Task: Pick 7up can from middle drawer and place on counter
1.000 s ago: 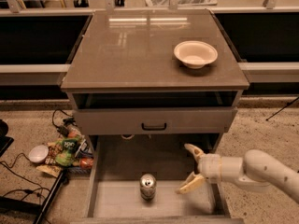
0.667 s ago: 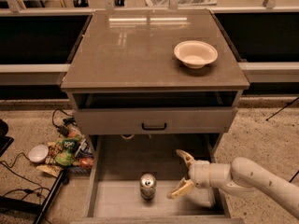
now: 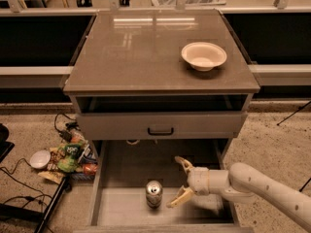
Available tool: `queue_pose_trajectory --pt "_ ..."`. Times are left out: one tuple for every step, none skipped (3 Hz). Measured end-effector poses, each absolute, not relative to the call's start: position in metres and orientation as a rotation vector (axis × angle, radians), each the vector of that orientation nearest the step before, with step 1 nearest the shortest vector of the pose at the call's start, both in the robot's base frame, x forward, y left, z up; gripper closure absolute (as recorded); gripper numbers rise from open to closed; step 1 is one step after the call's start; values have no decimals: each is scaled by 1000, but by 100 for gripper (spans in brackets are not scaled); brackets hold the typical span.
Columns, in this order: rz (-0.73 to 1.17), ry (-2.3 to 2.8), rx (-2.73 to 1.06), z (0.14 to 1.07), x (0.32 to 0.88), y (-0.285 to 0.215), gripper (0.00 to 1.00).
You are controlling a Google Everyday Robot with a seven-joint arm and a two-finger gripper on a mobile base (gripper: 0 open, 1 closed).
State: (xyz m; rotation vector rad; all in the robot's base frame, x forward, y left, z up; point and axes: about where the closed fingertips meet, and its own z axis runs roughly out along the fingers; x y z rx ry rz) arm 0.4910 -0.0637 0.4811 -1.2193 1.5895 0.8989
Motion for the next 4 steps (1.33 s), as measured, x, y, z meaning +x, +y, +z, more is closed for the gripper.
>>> queue_pose_trajectory --pt "923 1524 -1282 460 497 -39 0" --pt "962 1500 -1326 443 498 -20 0" --pt "1006 1512 -1355 429 485 -7 18" --pt "1040 1529 -1342 417 468 0 41"
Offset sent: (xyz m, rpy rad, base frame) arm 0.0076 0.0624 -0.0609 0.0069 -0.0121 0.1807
